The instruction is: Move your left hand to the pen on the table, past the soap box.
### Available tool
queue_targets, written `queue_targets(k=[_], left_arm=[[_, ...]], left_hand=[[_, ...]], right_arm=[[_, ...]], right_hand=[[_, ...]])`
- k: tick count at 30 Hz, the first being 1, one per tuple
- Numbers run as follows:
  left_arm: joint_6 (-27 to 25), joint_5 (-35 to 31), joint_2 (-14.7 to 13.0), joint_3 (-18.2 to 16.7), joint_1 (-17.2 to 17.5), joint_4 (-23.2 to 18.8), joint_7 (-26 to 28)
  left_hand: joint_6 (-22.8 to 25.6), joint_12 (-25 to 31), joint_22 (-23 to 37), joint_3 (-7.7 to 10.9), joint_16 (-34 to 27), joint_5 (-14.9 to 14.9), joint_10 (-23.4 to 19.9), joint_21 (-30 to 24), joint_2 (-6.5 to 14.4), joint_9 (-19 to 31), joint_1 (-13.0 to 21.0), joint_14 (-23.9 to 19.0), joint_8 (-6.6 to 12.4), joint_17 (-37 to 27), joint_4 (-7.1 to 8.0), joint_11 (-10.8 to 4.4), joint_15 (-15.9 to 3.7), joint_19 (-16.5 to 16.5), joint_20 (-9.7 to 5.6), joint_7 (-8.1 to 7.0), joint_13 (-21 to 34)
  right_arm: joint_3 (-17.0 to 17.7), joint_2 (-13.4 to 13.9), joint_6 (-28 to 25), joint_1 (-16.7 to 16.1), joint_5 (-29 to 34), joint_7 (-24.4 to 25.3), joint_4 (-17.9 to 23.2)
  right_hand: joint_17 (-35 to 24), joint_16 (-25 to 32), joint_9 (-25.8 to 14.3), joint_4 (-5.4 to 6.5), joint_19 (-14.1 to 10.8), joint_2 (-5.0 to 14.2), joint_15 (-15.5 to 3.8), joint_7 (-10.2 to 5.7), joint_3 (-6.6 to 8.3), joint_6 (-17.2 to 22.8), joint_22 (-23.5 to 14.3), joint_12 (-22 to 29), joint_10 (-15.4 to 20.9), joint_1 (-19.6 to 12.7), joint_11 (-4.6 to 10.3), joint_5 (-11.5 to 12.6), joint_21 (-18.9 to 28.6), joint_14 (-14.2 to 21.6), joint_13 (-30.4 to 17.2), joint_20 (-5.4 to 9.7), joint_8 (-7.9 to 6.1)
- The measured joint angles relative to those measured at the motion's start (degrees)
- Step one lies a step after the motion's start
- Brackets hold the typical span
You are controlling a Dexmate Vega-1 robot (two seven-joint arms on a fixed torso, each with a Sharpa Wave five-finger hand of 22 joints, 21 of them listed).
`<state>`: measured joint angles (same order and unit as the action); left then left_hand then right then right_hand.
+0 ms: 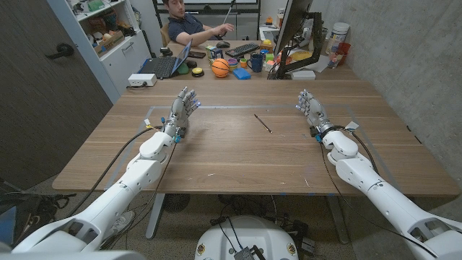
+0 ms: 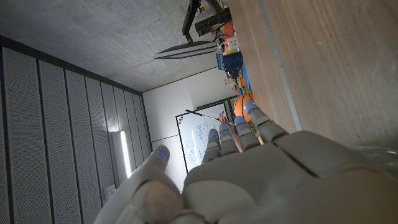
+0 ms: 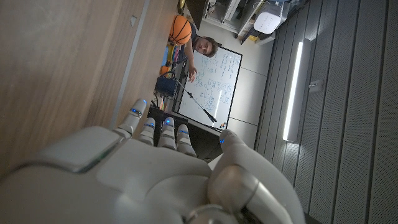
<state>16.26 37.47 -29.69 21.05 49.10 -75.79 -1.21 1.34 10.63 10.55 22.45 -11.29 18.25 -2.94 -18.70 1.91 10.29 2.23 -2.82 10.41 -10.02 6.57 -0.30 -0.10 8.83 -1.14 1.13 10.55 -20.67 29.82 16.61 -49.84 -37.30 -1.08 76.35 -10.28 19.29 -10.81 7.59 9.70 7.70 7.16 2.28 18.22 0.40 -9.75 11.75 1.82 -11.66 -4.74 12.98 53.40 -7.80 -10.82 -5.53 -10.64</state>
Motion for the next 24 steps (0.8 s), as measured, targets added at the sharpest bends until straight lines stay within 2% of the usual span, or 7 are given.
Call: queue_targets(k=[15,16,22,24], left_arm=[[0.4,-1.1,-0.4,-0.2,1.0,-1.7,1.6],[0.6,-1.5,-0.4,-0.2,1.0,-1.7,2.0],[2.3,-3.9,0.1,0.0,0.9,-2.0,4.0],[3.4,-5.3,0.5,0.3,0.4,-1.8,4.9]], left_hand=[[0.1,0.0,0.0,0.00,0.0,0.1,-0.3,0.0,0.2,0.0,0.2,-0.3,0.00,0.0,0.00,-0.32,-0.31,0.5,-0.49,-0.12,0.0],[0.4,0.0,0.0,0.00,0.0,0.4,-0.3,0.0,0.3,0.0,0.3,-0.3,0.00,0.0,0.00,-0.32,-0.31,0.5,-0.49,-0.45,0.0],[0.0,0.0,0.0,0.63,0.0,0.4,-0.6,0.1,0.9,0.0,0.9,-0.6,0.22,0.0,-0.67,-0.62,-0.61,0.8,-0.79,-4.60,0.0],[-0.2,0.0,-0.1,0.30,0.0,0.4,-0.6,0.3,0.7,0.0,1.1,-0.6,0.22,0.0,-0.99,-0.62,-0.61,1.0,-0.58,-5.58,0.0]], right_arm=[[0.5,0.2,0.3,-0.9,-0.5,0.6,0.4],[0.5,0.2,0.3,-0.9,-0.5,0.6,0.4],[0.6,0.2,0.5,-0.9,-0.8,0.3,0.1],[0.7,0.2,0.7,-0.9,-0.9,0.1,-0.1]], right_hand=[[0.0,0.0,0.0,0.00,0.0,0.00,-0.01,-0.01,0.00,0.0,0.0,0.0,0.0,0.0,0.01,0.0,0.5,0.0,0.0,0.00,0.00],[0.0,0.0,0.0,0.00,0.0,0.00,-0.01,-0.01,0.00,0.0,0.0,0.0,0.0,0.0,0.01,0.0,0.5,0.0,0.0,0.00,0.00],[0.0,0.0,0.0,0.00,0.0,0.00,-0.01,0.12,0.00,-0.1,0.0,0.0,0.0,0.0,0.02,0.0,0.5,0.0,0.0,0.00,0.00],[0.0,0.0,0.0,0.00,0.0,0.00,-0.01,0.30,0.00,-0.3,0.0,0.0,0.0,0.0,0.02,0.0,0.3,0.0,0.0,0.00,0.00]])
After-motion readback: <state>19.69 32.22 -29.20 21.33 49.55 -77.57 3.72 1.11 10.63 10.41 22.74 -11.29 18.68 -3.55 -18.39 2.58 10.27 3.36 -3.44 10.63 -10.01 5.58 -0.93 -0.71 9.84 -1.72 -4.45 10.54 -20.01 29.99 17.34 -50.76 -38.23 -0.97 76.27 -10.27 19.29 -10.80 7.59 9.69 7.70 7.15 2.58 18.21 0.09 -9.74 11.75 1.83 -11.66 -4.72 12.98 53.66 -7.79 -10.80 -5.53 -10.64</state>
